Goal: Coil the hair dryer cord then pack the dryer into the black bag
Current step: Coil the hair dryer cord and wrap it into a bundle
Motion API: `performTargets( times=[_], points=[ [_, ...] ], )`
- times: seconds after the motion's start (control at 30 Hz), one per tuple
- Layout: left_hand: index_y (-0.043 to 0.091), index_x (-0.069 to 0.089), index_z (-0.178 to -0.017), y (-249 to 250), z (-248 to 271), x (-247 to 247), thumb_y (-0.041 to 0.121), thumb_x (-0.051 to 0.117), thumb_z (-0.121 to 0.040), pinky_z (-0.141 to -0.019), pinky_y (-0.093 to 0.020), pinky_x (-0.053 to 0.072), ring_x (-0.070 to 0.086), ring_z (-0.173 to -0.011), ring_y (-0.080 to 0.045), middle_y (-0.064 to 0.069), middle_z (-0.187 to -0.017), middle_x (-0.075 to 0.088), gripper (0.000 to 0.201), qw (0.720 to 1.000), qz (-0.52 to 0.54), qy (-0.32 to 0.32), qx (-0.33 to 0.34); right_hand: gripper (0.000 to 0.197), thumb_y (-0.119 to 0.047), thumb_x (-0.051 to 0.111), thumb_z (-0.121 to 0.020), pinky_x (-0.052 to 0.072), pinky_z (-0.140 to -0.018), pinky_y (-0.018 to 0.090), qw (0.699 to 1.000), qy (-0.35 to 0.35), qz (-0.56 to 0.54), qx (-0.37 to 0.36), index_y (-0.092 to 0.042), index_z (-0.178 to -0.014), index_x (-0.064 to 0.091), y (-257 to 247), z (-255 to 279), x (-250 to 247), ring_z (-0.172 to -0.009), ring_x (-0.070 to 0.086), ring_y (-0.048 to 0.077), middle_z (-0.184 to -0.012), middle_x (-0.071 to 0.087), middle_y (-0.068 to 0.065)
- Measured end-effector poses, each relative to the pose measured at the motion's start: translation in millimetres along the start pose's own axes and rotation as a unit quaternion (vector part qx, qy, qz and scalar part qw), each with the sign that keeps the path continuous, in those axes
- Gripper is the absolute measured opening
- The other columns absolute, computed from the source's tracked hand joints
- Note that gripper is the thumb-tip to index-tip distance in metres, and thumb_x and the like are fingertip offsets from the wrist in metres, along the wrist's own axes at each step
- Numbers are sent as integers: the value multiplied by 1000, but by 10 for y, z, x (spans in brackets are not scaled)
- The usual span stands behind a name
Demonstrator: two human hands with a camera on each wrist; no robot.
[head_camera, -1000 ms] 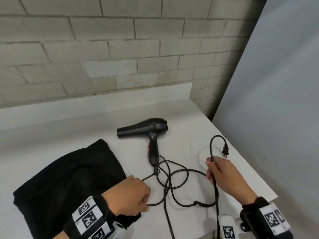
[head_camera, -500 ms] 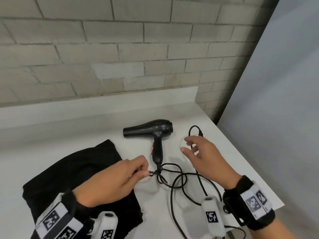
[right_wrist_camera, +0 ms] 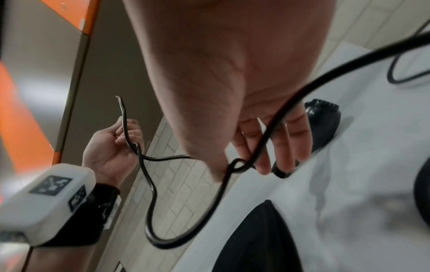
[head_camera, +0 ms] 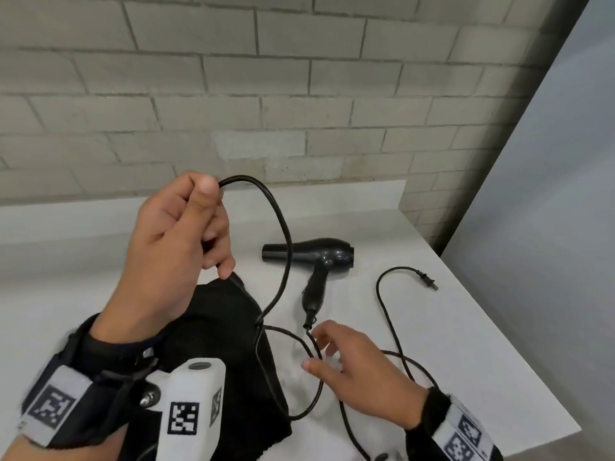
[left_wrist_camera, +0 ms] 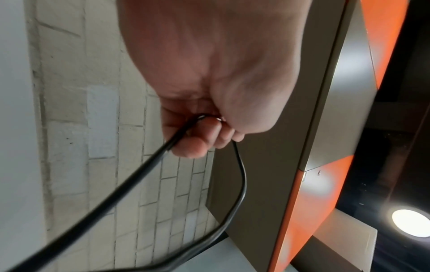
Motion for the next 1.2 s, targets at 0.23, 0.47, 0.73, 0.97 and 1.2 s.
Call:
performTargets(
  times=[0.23, 0.47, 0.73, 0.97, 1.2],
  points=[
    [9, 50, -81, -205, 162, 29, 36, 57, -98, -49, -32, 46, 38, -41, -17, 4, -55, 38, 32, 998, 2, -49, -27, 33, -44, 61, -89, 40, -92, 14, 996, 36, -66, -39, -39, -120, 50, -81, 0, -12, -113, 48, -3, -121, 49, -18],
    [11, 59, -88, -678, 375, 459, 36, 54, -95, -68, -27, 50, 61, -64, -17, -8, -65, 62, 26, 981, -130, -137, -40, 24, -28, 61, -93, 52, -93, 37, 925, 3, -361, -114, -18, -115, 59, -521, 162, -116, -104, 66, 21, -107, 71, 6],
    [10, 63, -120, -1539, 597, 564, 34, 31, -105, -105, -52, 43, 61, -114, -27, -7, -122, 65, 42, 922, -101, -311, -207, 34, -27, 37, -102, 55, -56, 34, 785, 119, -602, -89, -13, -86, 62, -473, 262, -609, -55, 64, 31, -63, 63, 15],
    [34, 57, -121, -2021, 983, 743, 15, 55, -87, -118, -37, 22, 42, -131, -9, 10, -132, 54, 39, 717, -413, -562, -18, 31, -26, 34, -103, 50, -53, 29, 755, 269, -593, -77, -13, -85, 55, -178, 355, -1130, -51, 55, 20, -58, 57, 4],
    [26, 69, -106, -1645, 641, 549, 33, 59, -97, -105, -18, 35, 58, -104, 1, 15, -105, 66, 15, 822, -349, -448, 32, 35, -39, 48, -100, 42, -54, 32, 853, 321, -368, 181, -11, -82, 60, 962, 341, -1133, -57, 56, 21, -64, 64, 6]
  ],
)
Point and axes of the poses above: each hand's wrist, its own z-axis away from the middle knuckle, its own x-axis out of the palm, y = z × x, the point moved 5 cm from there along -z, towards the middle knuckle
